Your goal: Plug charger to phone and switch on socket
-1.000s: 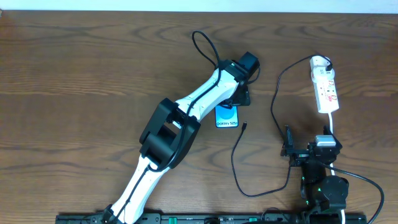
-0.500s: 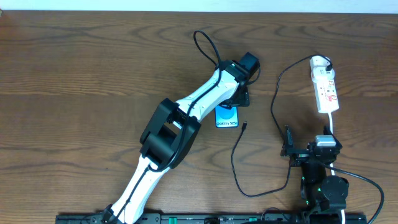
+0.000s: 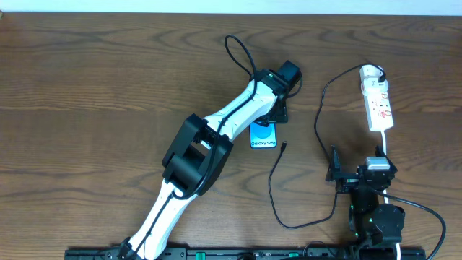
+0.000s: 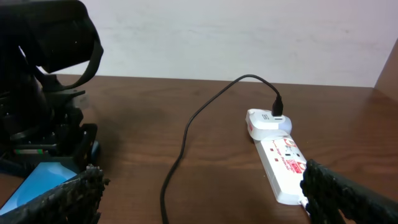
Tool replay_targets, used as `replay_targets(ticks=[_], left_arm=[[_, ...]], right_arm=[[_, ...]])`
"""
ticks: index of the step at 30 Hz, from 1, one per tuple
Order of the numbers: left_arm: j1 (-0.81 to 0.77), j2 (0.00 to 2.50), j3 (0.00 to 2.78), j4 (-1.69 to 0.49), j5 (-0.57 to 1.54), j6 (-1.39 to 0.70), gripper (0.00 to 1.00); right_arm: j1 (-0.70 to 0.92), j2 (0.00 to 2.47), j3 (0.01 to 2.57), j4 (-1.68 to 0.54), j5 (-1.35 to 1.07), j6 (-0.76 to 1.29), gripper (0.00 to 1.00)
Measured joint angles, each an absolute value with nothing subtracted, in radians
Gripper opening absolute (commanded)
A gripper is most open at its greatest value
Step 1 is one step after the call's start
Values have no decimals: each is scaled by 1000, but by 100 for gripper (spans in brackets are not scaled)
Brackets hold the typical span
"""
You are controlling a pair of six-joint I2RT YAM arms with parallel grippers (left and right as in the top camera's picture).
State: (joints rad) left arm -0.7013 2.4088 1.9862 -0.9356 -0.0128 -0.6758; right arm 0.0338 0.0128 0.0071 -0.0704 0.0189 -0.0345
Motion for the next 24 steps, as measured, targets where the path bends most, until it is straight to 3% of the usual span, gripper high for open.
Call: replay_targets(ticks=[24], left_arm=[[-698,2401,1986,-970,15,-676,77]], right_arm=[[34,13,7,-70,19,-35,99]])
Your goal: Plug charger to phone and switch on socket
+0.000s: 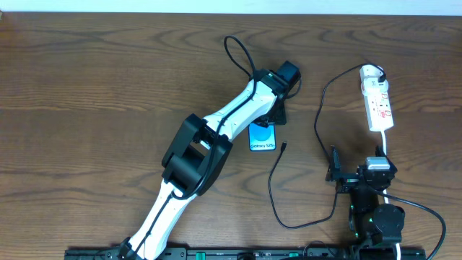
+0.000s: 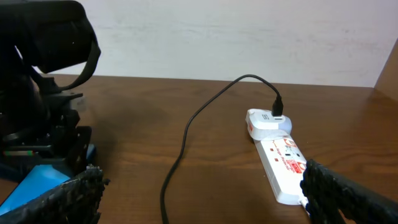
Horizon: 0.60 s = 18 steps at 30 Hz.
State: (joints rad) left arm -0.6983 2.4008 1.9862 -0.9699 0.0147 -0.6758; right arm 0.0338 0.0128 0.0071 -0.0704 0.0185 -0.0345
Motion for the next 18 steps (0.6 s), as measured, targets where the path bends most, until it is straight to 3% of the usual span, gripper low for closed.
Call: replay_targets(ticks=[8,18], left_arm=[[-638,2342,1985,-996,232,-675,77],[-468,2323,1984,-1010,852,-584,76]], right_arm=[[34,13,7,-71,19,-35,99],[34,13,7,-71,19,-35,99]])
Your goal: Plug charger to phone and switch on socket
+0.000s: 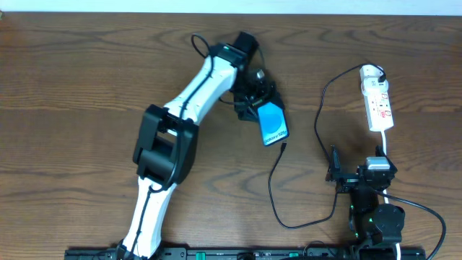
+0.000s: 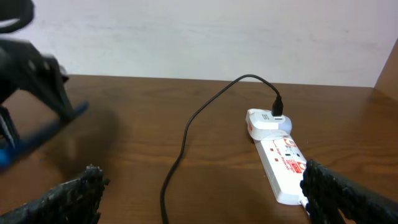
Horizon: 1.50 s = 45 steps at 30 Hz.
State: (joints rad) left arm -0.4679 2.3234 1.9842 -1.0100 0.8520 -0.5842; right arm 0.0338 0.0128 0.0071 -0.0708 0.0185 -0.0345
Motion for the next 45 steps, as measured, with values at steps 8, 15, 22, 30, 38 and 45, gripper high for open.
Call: replay_targets(ticks=[8,15,22,30,38,45], left_arm=[[-348,2323,1984,-1012,1374,-546,76],[-287,2323,1984,-1017,1490,-605,76],[-245,2323,1984,-1050,1511,-665,76],[-238,2275,1973,-1059,1513,-681,75],[-218,2106,1973,-1096,1518,-681,75],[-140,2083,1973,-1117,1520,-681,75]], right_arm=[[34,13,7,-70,19,-35,99],[34,13,7,-70,19,-35,99],[34,13,7,-70,19,-35,99],[34,13,7,-69,19,-34,99],[34,13,7,-33,-161,110,99],[34,13,7,104,-433,300,99]])
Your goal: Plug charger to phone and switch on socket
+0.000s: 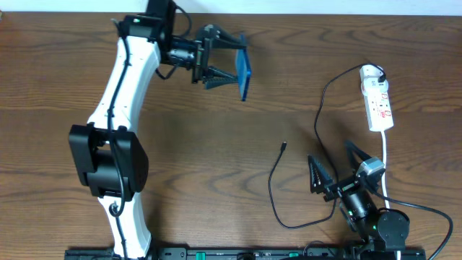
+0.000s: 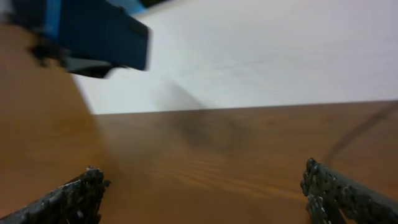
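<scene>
In the overhead view, my left gripper (image 1: 232,65) is shut on the blue phone (image 1: 243,68). It holds the phone edge-on above the table's far side. The black charger cable (image 1: 317,123) runs from the white adapter (image 1: 370,71) in the white power strip (image 1: 378,105). Its free plug end (image 1: 284,145) lies on the wood. My right gripper (image 1: 333,167) is open and empty near the front right, turned toward the left. In the right wrist view its fingertips (image 2: 84,193) stand wide apart, and the phone (image 2: 93,31) shows blurred at the upper left.
The brown wooden table (image 1: 86,87) ends at a pale wall along the far edge. The left arm (image 1: 119,108) stretches from the front rail up the left side. The cable loops on the wood just left of the right gripper.
The left gripper has gone from mid-table beside the cable's plug end to the far edge, with the phone now edge-on. The right gripper has turned from facing the power strip to facing left.
At first the left gripper sat on the phone, which lay flat at mid-table. It was the same a moment later. Then the phone was held tilted off the table near the plug end. Now it is held at the far edge, and the right gripper has turned left.
</scene>
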Tool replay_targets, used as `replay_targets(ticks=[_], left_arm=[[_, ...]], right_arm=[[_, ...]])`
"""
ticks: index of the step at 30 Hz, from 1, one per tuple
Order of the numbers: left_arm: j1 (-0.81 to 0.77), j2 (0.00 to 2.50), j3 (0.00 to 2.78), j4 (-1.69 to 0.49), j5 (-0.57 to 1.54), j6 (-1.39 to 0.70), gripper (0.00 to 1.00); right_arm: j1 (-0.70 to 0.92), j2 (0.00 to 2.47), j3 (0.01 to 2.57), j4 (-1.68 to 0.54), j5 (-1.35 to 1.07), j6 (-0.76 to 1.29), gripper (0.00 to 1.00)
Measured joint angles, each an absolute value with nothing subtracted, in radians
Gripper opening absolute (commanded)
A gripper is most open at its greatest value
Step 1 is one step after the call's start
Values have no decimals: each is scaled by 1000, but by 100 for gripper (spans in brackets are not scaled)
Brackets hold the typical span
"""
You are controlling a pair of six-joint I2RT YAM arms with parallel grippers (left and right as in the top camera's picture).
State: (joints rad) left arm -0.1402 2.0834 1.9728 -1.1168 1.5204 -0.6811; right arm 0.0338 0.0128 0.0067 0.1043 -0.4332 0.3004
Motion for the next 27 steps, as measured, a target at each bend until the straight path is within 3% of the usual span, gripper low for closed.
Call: replay_targets(ticks=[3,9,14,17,20,24,27], left_arm=[[-115,2083,1973,-1119,1520,-681,75],[-106,2083,1973,-1118,1521,-689,74],[-106,2083,1973,-1119,1521,-702,74],[-106,2083,1973,-1119,1521,-707,74],[-106,2083,1973,-1119,1520,-707,74],[-106,2083,1973,-1119,1520,-707,74],[-106,2083,1973,-1119,1510,-712,74]], right_arm=[[34,14,20,65,-506,332,99],[33,196,278,-356,-408,269,99],[30,450,470,-302,-484,219,99],[30,544,472,-196,-616,268,96],[35,646,492,-176,-694,352,99],[115,767,654,-469,-607,376,99],[236,867,864,-717,-389,367,99]])
